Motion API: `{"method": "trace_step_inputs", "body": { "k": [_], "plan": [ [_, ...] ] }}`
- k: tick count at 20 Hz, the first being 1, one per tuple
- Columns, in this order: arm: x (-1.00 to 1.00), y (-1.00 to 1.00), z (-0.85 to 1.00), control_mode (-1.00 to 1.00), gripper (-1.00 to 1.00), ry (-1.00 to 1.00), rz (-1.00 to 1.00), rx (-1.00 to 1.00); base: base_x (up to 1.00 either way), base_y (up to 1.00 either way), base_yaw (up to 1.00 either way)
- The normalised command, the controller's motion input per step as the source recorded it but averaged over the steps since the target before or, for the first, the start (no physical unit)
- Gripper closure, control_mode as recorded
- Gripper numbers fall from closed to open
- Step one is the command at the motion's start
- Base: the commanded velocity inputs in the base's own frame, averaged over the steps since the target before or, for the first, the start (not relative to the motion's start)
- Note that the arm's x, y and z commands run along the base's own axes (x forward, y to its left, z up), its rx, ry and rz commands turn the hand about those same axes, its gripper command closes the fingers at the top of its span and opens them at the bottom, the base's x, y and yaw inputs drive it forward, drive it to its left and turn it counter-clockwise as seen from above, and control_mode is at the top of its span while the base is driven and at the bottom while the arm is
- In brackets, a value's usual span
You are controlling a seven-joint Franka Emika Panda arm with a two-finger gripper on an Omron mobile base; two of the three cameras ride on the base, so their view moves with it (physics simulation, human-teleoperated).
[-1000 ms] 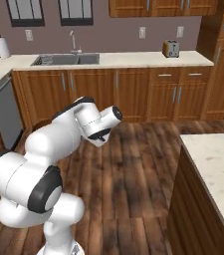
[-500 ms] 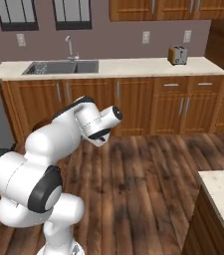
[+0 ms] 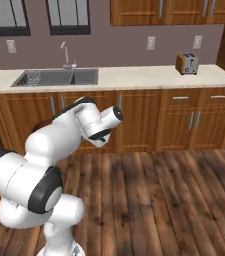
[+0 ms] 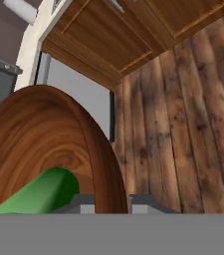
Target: Place the cup inside the bowl on the dining table and move the bowl to any counter.
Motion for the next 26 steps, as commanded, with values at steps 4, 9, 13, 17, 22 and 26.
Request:
{"method": "trace_step_inputs", "body": {
  "k": [4, 9, 13, 17, 22, 26],
  "plan": [
    [0.0, 0.0, 0.0, 1.0, 1.0, 0.0, 0.0, 0.0, 1.0, 0.0, 0.0],
    [0.0, 0.0, 0.0, 1.0, 1.0, 0.0, 0.0, 0.0, 0.78, 0.03, 0.0],
    [0.0, 0.0, 0.0, 1.0, 1.0, 0.0, 0.0, 0.0, 0.53, 0.14, 0.0],
    [0.0, 0.0, 0.0, 1.0, 1.0, 0.0, 0.0, 0.0, 0.46, 0.49, 0.16],
    [0.0, 0.0, 0.0, 1.0, 1.0, 0.0, 0.0, 0.0, 0.33, 0.68, 0.45],
    [0.0, 0.0, 0.0, 1.0, 1.0, 0.0, 0.0, 0.0, 0.33, 0.71, 0.61]
  ]
}}
